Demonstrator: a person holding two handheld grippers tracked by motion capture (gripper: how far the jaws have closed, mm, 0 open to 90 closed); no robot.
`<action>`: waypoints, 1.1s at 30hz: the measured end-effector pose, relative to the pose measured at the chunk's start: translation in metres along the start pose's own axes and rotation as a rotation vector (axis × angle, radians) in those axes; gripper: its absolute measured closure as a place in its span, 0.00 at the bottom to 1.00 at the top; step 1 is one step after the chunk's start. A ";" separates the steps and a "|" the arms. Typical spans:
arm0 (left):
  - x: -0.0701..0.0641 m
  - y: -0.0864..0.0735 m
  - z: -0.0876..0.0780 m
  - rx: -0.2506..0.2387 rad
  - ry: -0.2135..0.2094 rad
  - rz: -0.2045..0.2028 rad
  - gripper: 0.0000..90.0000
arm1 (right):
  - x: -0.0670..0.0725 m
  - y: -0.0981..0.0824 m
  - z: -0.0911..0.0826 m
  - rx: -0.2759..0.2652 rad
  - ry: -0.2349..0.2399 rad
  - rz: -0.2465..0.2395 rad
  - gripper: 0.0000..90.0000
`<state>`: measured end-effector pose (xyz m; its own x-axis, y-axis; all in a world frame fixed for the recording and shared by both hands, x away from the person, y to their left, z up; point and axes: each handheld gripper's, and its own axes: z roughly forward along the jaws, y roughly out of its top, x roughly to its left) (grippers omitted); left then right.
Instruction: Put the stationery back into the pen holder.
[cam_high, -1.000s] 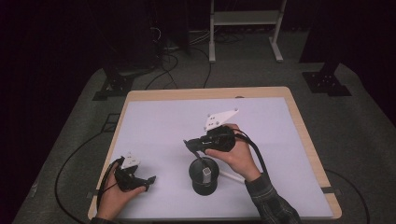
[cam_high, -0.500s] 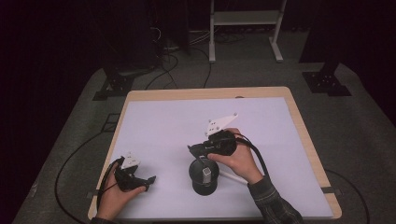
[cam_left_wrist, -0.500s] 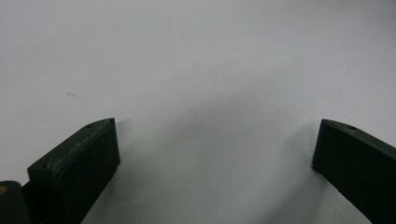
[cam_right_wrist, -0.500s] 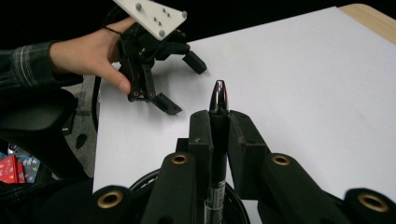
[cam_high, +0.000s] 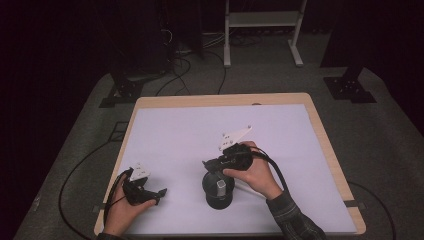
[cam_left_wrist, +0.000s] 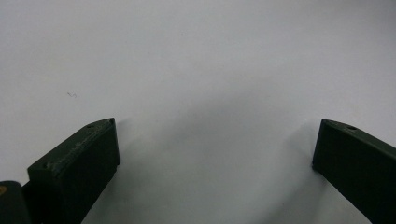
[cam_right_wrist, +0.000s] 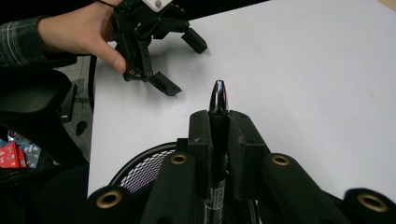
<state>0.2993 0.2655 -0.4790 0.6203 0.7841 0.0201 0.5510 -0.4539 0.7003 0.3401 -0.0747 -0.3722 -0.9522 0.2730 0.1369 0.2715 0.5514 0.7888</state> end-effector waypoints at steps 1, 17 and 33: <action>0.000 0.000 0.000 0.000 0.000 0.000 0.00 | 0.000 -0.001 0.000 0.002 0.000 -0.001 0.88; 0.000 0.000 0.000 -0.001 0.000 -0.001 0.00 | 0.001 -0.006 0.004 0.027 0.001 -0.003 0.85; 0.000 0.000 0.000 0.001 0.000 0.002 0.00 | -0.001 -0.011 -0.017 -0.009 -0.034 0.007 0.83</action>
<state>0.2993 0.2657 -0.4789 0.6215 0.7831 0.0219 0.5502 -0.4561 0.6995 0.3360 -0.0946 -0.3710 -0.9451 0.3030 0.1220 0.2763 0.5425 0.7933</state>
